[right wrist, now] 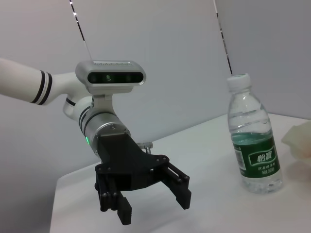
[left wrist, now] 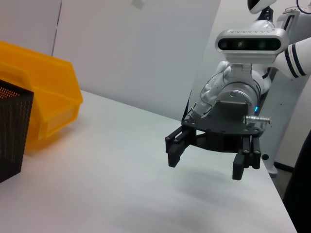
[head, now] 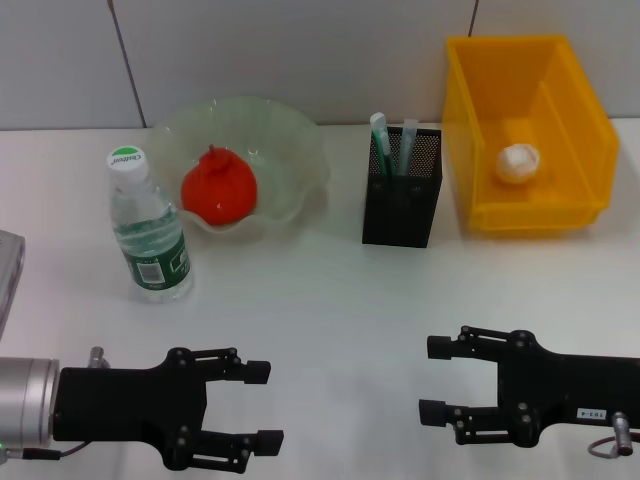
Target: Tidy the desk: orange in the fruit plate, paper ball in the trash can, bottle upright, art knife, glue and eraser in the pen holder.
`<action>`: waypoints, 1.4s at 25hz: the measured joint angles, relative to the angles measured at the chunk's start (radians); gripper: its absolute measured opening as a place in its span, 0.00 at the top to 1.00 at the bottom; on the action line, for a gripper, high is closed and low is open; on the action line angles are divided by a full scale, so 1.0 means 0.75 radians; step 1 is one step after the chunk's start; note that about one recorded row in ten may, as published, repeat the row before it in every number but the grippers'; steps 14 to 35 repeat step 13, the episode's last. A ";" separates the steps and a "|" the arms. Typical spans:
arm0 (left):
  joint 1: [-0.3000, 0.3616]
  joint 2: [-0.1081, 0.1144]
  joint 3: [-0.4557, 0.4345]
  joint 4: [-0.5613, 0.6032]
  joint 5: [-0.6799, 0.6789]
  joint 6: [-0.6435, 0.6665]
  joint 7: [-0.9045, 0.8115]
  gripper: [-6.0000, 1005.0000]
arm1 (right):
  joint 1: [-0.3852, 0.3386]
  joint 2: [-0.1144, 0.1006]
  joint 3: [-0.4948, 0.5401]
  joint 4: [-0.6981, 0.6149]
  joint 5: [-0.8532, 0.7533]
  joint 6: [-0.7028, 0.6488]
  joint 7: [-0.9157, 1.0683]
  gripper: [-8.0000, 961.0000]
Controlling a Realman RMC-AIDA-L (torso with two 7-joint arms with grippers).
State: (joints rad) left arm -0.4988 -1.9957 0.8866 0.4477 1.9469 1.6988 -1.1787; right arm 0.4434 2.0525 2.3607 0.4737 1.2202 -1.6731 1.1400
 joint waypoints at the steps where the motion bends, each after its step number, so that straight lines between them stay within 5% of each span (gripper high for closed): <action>1: 0.001 0.001 0.000 0.001 0.000 0.003 -0.002 0.18 | 0.002 0.000 0.000 -0.001 -0.001 0.000 0.000 0.16; 35: 0.001 0.002 0.000 0.006 0.000 0.007 -0.003 0.18 | 0.004 0.000 0.000 -0.002 -0.007 0.000 0.000 0.16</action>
